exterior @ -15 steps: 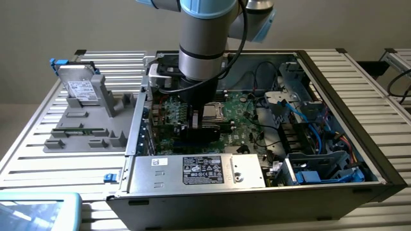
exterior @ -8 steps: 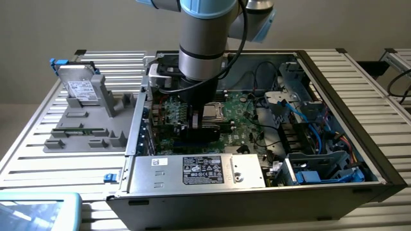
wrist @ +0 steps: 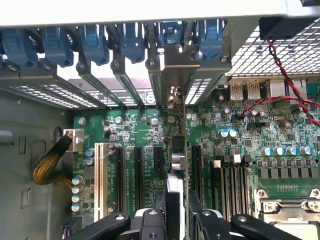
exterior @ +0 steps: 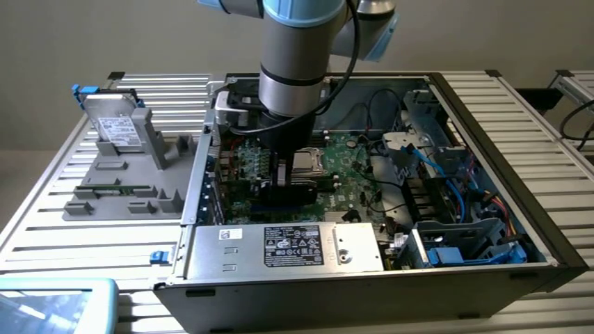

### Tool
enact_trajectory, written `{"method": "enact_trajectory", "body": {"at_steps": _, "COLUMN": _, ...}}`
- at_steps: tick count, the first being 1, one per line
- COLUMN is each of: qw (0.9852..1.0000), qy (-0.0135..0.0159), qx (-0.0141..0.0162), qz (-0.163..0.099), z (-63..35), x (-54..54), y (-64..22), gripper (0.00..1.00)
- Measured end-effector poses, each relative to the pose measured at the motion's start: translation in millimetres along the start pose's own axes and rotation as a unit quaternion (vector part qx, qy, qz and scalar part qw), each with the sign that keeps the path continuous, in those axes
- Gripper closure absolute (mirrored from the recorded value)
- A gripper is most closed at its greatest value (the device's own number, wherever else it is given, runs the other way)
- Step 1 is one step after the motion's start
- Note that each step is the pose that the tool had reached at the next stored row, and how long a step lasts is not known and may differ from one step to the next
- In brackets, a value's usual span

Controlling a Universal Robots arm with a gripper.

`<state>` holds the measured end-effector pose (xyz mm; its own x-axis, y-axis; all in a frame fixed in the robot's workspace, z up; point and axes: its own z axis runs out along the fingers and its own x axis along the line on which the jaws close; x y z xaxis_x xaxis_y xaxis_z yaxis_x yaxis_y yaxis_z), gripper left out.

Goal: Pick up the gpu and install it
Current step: 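Insert the gpu into the slot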

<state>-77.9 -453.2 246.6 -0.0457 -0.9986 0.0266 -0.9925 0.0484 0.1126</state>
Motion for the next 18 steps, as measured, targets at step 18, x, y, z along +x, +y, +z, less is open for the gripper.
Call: {"method": "enact_trajectory", "body": {"at_steps": 18, "qw": 0.9997, "qy": 0.0039, "qx": 0.0003, "qz": -0.025, "z": -0.1, "x": 0.6, "y": -2.4, "gripper": 0.72}}
